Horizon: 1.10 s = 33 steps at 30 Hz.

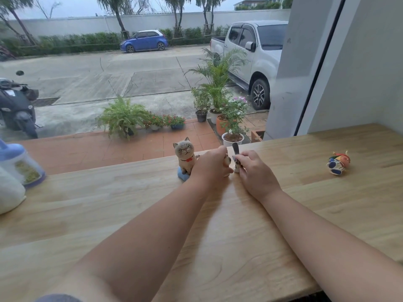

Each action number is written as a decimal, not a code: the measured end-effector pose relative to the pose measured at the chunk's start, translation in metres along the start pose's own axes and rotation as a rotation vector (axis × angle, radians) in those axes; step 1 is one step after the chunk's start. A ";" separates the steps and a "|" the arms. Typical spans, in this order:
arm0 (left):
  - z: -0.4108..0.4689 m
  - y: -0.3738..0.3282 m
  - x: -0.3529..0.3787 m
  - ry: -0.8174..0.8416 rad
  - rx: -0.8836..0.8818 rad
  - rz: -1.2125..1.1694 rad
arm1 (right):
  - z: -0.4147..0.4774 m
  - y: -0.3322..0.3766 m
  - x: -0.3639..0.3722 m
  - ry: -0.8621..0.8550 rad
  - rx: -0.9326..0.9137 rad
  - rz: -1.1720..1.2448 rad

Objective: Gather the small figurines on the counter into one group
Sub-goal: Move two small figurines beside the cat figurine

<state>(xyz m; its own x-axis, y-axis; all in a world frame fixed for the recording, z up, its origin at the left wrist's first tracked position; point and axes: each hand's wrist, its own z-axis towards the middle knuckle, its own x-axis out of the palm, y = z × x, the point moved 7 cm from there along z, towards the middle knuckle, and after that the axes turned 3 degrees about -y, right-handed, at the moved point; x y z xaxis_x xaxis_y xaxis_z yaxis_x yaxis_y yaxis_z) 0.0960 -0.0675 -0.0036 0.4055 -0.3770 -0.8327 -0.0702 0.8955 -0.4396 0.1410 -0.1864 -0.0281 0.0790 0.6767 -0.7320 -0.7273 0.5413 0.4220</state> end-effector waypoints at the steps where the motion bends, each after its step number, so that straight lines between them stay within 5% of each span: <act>1: -0.001 0.002 0.000 0.012 -0.011 -0.001 | 0.000 -0.001 0.000 -0.004 0.007 0.021; 13: -0.001 0.006 0.000 0.031 -0.051 -0.026 | 0.002 -0.035 0.009 0.103 0.344 0.284; 25: -0.003 0.010 0.000 0.015 -0.072 -0.029 | 0.003 -0.035 0.009 0.144 0.364 0.289; 29: -0.017 0.001 -0.019 -0.148 -0.010 -0.126 | -0.008 -0.036 -0.005 0.094 0.361 0.392; 33: -0.041 -0.025 -0.037 -0.411 0.241 -0.142 | -0.026 -0.052 -0.054 -0.177 0.357 0.352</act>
<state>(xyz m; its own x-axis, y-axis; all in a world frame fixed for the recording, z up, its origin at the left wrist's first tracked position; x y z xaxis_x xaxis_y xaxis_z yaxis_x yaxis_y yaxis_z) 0.0454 -0.0856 0.0247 0.7250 -0.4184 -0.5471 0.2054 0.8895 -0.4081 0.1563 -0.2640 -0.0248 0.0079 0.9052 -0.4250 -0.4554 0.3816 0.8043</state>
